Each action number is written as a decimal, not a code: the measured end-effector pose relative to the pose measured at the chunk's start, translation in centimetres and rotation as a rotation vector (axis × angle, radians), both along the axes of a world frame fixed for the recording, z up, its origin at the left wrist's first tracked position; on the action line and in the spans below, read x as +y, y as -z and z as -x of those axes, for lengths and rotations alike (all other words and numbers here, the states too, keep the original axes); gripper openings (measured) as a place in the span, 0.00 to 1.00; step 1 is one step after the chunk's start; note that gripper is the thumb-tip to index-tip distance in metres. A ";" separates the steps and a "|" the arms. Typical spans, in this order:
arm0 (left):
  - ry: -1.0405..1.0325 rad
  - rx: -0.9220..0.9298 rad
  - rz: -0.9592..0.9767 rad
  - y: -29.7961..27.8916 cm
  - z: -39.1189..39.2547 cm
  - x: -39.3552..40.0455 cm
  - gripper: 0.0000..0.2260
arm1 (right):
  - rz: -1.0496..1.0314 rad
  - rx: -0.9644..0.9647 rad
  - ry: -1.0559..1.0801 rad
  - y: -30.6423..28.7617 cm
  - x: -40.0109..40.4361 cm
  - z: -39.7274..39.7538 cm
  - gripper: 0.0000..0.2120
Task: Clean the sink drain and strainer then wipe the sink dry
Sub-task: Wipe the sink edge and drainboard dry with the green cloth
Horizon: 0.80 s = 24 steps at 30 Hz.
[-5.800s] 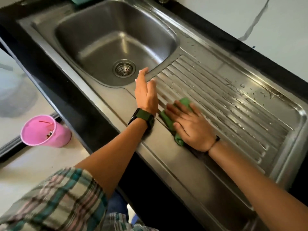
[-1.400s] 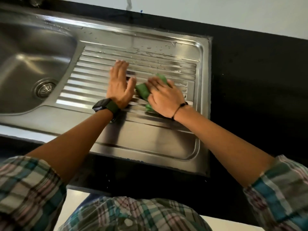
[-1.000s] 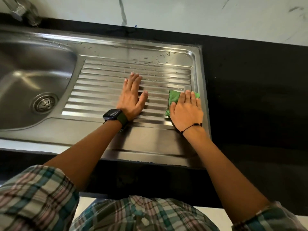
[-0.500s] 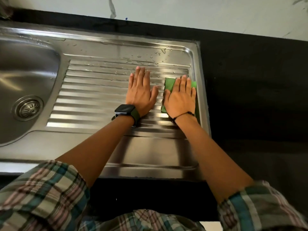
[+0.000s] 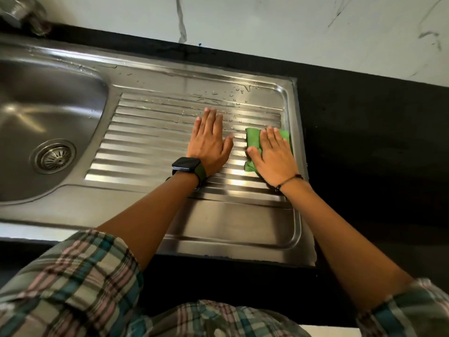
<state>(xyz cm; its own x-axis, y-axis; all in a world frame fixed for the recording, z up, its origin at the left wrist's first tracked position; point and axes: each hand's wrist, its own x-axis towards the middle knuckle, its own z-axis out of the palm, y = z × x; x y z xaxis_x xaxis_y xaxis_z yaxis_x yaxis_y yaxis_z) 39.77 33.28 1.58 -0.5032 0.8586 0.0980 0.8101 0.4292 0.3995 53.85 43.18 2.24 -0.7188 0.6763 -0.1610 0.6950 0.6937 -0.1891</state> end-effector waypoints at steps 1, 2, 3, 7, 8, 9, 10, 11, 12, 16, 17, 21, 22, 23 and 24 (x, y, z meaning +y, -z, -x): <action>0.002 -0.003 0.006 0.0 0.1 -0.3 0.30 | 0.010 0.006 -0.014 -0.1 -0.3 -0.6 0.33; 0.004 -0.005 0.012 -0.1 0.4 -0.5 0.29 | 0.012 0.005 -0.024 -0.3 -0.4 -0.9 0.34; 0.003 -0.001 0.025 0.0 0.9 -0.8 0.28 | -0.005 -0.003 -0.030 -0.5 -0.5 -1.0 0.35; -0.150 0.062 0.073 0.4 4.6 -3.6 0.27 | -0.069 -0.037 -0.055 -0.7 -1.0 -2.2 0.39; -0.234 0.054 0.070 0.5 5.6 -4.6 0.27 | -0.063 -0.052 -0.093 -0.6 -1.0 -2.5 0.40; -0.317 0.025 0.053 0.5 6.2 -5.3 0.27 | -0.054 -0.062 -0.140 -0.5 -0.7 -2.6 0.40; -0.382 -0.017 0.020 0.5 6.4 -5.6 0.26 | -0.037 -0.063 -0.190 -0.6 -0.3 -2.6 0.41; -0.420 -0.063 -0.016 0.4 6.5 -5.5 0.26 | -0.016 -0.059 -0.248 -0.7 0.2 -2.4 0.42; -0.430 -0.104 -0.046 0.3 6.4 -5.2 0.27 | -0.001 -0.057 -0.313 -0.8 0.7 -2.1 0.43; -0.461 -0.210 -0.180 0.2 6.3 -4.8 0.29 | 0.058 -0.051 -0.554 -0.8 2.2 0.1 0.38; -0.475 -0.230 -0.216 0.2 6.4 -4.9 0.29 | 0.071 -0.042 -0.593 -0.7 2.4 0.7 0.36; -0.472 -0.277 -0.264 0.0 6.0 -4.7 0.29 | 0.043 -0.036 -0.731 -0.5 2.8 3.1 0.35; -0.471 -0.282 -0.261 -0.1 6.0 -4.7 0.29 | 0.026 -0.043 -0.756 -0.4 2.8 3.7 0.35; -0.472 -0.286 -0.261 -0.2 6.0 -4.7 0.29 | 0.011 -0.048 -0.783 -0.3 2.7 4.3 0.36; -0.474 -0.290 -0.264 -0.4 6.1 -4.7 0.29 | -0.007 -0.054 -0.814 -0.2 2.6 5.1 0.36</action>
